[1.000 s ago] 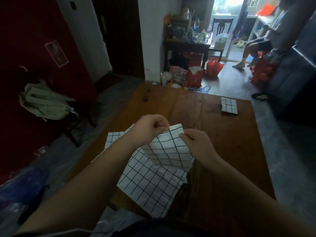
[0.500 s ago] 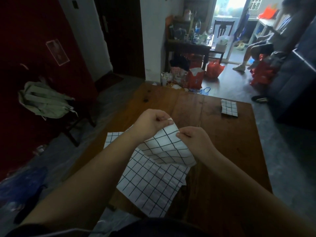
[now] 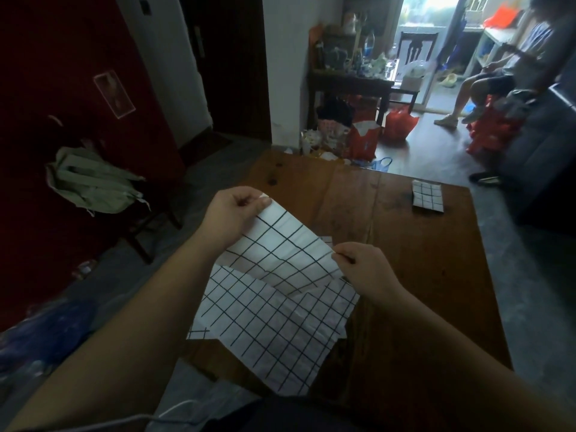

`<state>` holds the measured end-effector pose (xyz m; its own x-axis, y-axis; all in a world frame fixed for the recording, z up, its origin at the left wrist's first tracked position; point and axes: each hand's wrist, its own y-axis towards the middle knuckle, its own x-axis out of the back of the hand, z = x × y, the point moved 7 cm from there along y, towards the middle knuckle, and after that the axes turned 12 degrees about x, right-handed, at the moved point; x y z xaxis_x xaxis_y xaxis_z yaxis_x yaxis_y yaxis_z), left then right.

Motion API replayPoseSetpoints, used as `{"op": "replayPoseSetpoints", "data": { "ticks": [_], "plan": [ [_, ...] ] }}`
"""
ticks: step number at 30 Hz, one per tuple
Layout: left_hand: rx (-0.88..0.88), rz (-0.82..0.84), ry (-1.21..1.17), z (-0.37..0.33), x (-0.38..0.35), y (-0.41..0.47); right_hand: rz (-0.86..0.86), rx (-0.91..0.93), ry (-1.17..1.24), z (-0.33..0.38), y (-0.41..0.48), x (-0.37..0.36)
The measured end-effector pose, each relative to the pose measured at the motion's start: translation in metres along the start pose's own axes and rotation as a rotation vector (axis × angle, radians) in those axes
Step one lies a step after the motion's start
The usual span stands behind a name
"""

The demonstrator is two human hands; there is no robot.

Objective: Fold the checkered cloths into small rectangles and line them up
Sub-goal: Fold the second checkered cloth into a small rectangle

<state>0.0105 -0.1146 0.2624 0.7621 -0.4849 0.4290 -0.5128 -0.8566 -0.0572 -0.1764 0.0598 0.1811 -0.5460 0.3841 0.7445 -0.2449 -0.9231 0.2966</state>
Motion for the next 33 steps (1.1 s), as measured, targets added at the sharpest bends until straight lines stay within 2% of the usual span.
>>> {"op": "replayPoseSetpoints", "data": {
  "ticks": [11,20,27,33],
  "plan": [
    [0.159,-0.163,-0.128,0.060,0.044,-0.004,0.091,-0.038,0.103,0.009,0.014,-0.039],
    [0.280,-0.256,-0.142,0.108,0.094,0.001,-0.126,-0.084,0.258,0.025,0.049,-0.064],
    [0.371,-0.200,-0.158,0.138,0.122,0.017,-0.207,-0.182,0.379,0.051,0.078,-0.072],
    [0.324,-0.058,-0.147,0.157,0.149,0.040,-0.236,-0.203,0.447,0.081,0.099,-0.080]
  ]
}}
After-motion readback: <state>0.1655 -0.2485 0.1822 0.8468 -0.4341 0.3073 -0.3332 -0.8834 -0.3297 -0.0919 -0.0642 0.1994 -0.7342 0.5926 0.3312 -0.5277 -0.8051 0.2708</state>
